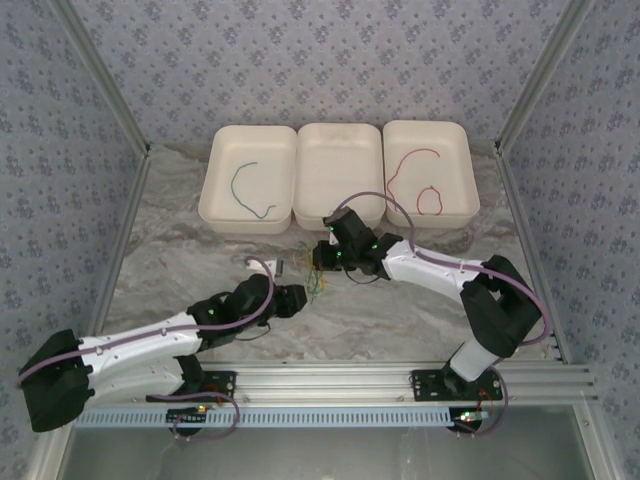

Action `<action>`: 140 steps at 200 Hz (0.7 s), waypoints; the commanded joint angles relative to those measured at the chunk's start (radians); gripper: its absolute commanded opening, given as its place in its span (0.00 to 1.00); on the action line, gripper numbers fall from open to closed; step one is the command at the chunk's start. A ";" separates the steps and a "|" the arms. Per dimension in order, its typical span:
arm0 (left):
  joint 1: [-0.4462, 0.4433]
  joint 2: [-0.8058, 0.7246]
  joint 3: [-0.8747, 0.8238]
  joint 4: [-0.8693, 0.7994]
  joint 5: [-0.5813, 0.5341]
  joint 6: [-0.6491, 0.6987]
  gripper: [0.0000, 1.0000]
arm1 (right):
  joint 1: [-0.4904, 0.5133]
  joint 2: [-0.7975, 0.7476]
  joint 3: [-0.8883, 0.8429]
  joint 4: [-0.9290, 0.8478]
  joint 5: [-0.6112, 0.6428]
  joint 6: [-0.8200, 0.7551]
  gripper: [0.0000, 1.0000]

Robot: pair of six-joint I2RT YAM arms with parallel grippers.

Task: Untangle the cables

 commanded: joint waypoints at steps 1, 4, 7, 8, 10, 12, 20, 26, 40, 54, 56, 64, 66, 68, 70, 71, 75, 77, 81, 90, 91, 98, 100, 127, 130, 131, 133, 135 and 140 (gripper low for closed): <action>-0.006 0.002 -0.004 0.033 -0.012 -0.027 0.55 | -0.008 -0.042 -0.026 0.032 -0.042 0.016 0.00; -0.006 0.002 -0.006 0.039 -0.010 -0.029 0.55 | -0.011 -0.044 -0.030 0.039 -0.053 0.016 0.00; -0.006 0.001 -0.009 0.043 -0.009 -0.032 0.54 | -0.014 -0.044 -0.034 0.046 -0.062 0.017 0.00; -0.006 0.001 -0.010 0.045 -0.009 -0.033 0.54 | -0.015 -0.044 -0.036 0.046 -0.065 0.016 0.00; -0.006 0.001 -0.011 0.048 -0.009 -0.036 0.54 | -0.016 -0.045 -0.037 0.048 -0.071 0.016 0.00; -0.006 0.000 -0.013 0.049 -0.009 -0.038 0.54 | -0.016 -0.046 -0.039 0.049 -0.073 0.016 0.00; -0.006 0.003 -0.017 0.065 -0.007 -0.050 0.54 | -0.018 -0.049 -0.046 0.054 -0.081 0.015 0.00; -0.006 0.006 -0.020 0.078 -0.002 -0.058 0.54 | -0.019 -0.055 -0.052 0.059 -0.084 0.013 0.00; -0.006 0.026 -0.020 0.110 0.016 -0.085 0.54 | -0.020 -0.066 -0.072 0.080 -0.095 0.018 0.00; -0.006 0.058 -0.009 0.124 0.029 -0.129 0.53 | -0.026 -0.075 -0.093 0.111 -0.107 0.032 0.00; -0.006 0.064 -0.006 0.127 0.031 -0.134 0.53 | -0.026 -0.076 -0.097 0.114 -0.109 0.034 0.00; -0.006 0.084 -0.004 0.150 0.039 -0.155 0.53 | -0.030 -0.079 -0.109 0.133 -0.122 0.044 0.00; -0.006 0.088 -0.003 0.157 0.042 -0.161 0.53 | -0.032 -0.079 -0.111 0.140 -0.125 0.046 0.00; -0.006 0.094 -0.003 0.163 0.043 -0.167 0.53 | -0.034 -0.079 -0.115 0.146 -0.129 0.050 0.00; -0.006 0.098 -0.003 0.169 0.044 -0.171 0.53 | -0.035 -0.080 -0.117 0.151 -0.134 0.052 0.00; -0.006 0.101 -0.003 0.172 0.044 -0.176 0.53 | -0.035 -0.080 -0.118 0.153 -0.136 0.054 0.00; -0.006 0.111 -0.003 0.183 0.043 -0.187 0.53 | -0.037 -0.080 -0.123 0.163 -0.141 0.059 0.00; -0.006 0.115 -0.003 0.189 0.043 -0.193 0.54 | -0.038 -0.081 -0.127 0.167 -0.145 0.062 0.00; -0.006 0.123 -0.003 0.200 0.044 -0.205 0.55 | -0.040 -0.082 -0.130 0.177 -0.154 0.066 0.00; -0.006 0.144 -0.003 0.227 0.042 -0.227 0.58 | -0.040 -0.083 -0.136 0.188 -0.165 0.073 0.00; -0.006 0.147 -0.003 0.231 0.042 -0.229 0.58 | -0.040 -0.083 -0.137 0.189 -0.167 0.074 0.00; -0.005 0.164 -0.004 0.255 0.038 -0.245 0.58 | -0.040 -0.084 -0.141 0.198 -0.172 0.079 0.00; -0.005 0.169 -0.003 0.262 0.038 -0.249 0.59 | -0.039 -0.085 -0.145 0.201 -0.174 0.082 0.00; -0.012 0.200 -0.018 0.341 -0.008 -0.327 0.59 | -0.049 -0.105 -0.182 0.237 -0.182 0.106 0.00; -0.015 0.196 -0.022 0.345 -0.019 -0.335 0.60 | -0.052 -0.108 -0.188 0.240 -0.184 0.110 0.00; -0.017 0.193 -0.025 0.347 -0.023 -0.337 0.60 | -0.053 -0.109 -0.189 0.242 -0.185 0.112 0.00; -0.019 0.190 -0.028 0.351 -0.030 -0.341 0.60 | -0.056 -0.110 -0.193 0.245 -0.187 0.114 0.00; -0.021 0.185 -0.032 0.354 -0.037 -0.345 0.60 | -0.058 -0.111 -0.197 0.250 -0.189 0.118 0.00; -0.029 0.170 -0.040 0.357 -0.057 -0.356 0.60 | -0.068 -0.115 -0.208 0.263 -0.197 0.127 0.00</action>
